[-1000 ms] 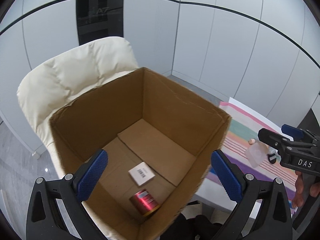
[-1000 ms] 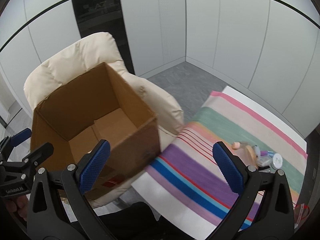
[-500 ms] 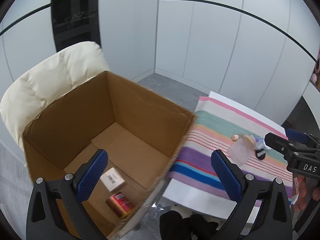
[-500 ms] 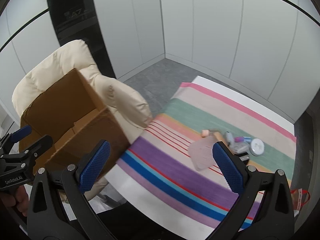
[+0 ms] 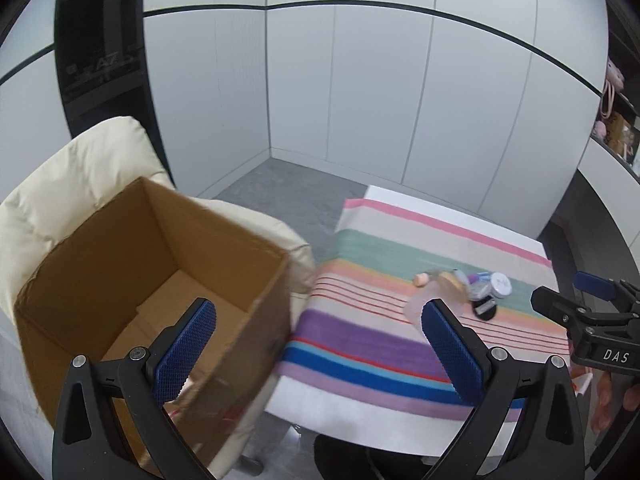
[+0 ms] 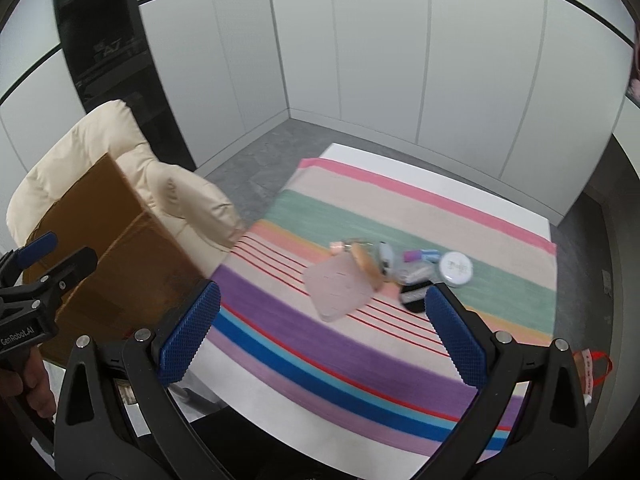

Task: Organize objects
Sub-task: 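Move both tools back over the table toward the remaining cosmetics, then grasp the frosted square case with the left tool while the right tool grasps the black MENOW puff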

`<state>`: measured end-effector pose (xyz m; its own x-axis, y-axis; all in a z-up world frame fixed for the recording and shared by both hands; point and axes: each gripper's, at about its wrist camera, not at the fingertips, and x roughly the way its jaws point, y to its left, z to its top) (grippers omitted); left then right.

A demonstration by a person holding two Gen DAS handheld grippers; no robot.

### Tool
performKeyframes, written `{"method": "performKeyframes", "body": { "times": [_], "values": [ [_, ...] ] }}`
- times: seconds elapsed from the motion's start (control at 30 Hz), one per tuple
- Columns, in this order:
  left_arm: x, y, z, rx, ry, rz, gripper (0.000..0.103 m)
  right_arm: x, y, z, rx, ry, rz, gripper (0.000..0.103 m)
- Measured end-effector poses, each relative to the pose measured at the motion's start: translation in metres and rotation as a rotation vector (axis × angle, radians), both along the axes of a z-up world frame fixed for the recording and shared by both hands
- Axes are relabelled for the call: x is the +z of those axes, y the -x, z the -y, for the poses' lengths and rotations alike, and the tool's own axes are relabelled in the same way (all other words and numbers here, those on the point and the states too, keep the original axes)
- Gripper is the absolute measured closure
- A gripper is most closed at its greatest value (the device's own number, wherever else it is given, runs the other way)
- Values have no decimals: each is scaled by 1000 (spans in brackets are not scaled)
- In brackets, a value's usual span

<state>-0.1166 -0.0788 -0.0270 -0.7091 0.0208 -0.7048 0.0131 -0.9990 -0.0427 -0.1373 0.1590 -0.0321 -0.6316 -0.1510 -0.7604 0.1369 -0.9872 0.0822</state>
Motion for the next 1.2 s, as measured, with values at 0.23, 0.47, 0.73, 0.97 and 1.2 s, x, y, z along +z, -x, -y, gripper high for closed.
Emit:
{"method": "performKeyframes", "body": {
  "times": [0.23, 0.47, 0.73, 0.97, 1.2],
  "values": [
    [-4, 6, -39, -77, -11, 25, 0, 0, -11, -43, -67, 10, 6, 0],
    [-14, 18, -74, -151, -21, 61, 0, -3, -21, -80, -126, -3, 23, 0],
    [-57, 38, -119, -256, 36, 157, 0, -32, -28, -104, -144, -41, 94, 0],
    [-105, 77, -146, -314, 42, 241, 0, -83, -6, -119, -152, -57, 175, 0],
    [-162, 111, -162, -389, 128, 298, 0, -129, 28, -127, -158, -31, 229, 0]
  ]
}}
